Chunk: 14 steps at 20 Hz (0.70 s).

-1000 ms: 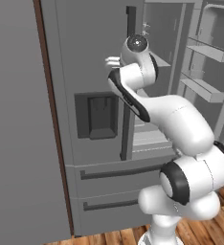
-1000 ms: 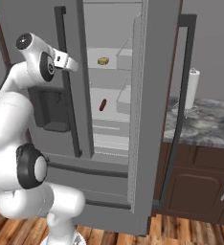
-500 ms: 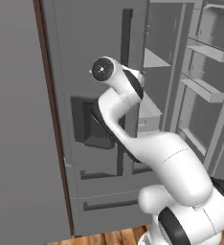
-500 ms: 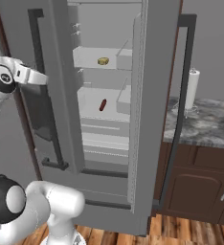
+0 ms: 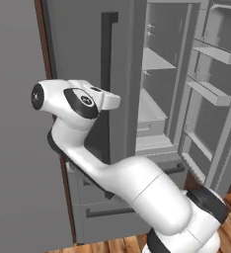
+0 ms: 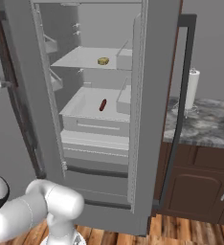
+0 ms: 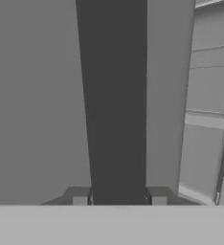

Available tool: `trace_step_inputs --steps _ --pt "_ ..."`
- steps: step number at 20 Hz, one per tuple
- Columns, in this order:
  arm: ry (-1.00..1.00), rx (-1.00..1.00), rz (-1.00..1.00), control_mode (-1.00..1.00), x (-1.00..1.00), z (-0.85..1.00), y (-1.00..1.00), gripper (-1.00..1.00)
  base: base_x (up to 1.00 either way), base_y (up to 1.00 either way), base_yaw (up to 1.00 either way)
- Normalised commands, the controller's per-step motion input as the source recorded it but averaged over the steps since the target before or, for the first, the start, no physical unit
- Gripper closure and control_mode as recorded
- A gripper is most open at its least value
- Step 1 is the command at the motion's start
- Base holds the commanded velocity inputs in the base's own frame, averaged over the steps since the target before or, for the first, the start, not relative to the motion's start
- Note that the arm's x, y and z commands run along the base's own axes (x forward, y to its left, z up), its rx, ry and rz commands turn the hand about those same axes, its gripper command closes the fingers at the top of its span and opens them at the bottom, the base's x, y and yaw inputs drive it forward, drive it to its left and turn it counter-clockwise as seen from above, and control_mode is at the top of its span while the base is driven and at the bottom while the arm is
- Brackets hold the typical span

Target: Retrieve the sausage and cheese from the fridge and place them on the cutting board on the counter.

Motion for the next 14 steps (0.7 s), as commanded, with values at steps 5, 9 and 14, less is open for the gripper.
trace_step_inputs --steps 5,9,14 --pt "-0.10 0.00 -0.03 -1.00 -0.15 -0.05 0.05 -1.00 0.00 0.00 0.00" --pt "-0.18 0.00 0.00 -1.00 -0.32 0.00 -0.01 -1.00 0.00 0.00 0.00" --pt "-0.10 0.00 0.00 -1.00 -0.37 0.00 0.00 -1.00 0.00 0.00 0.00"
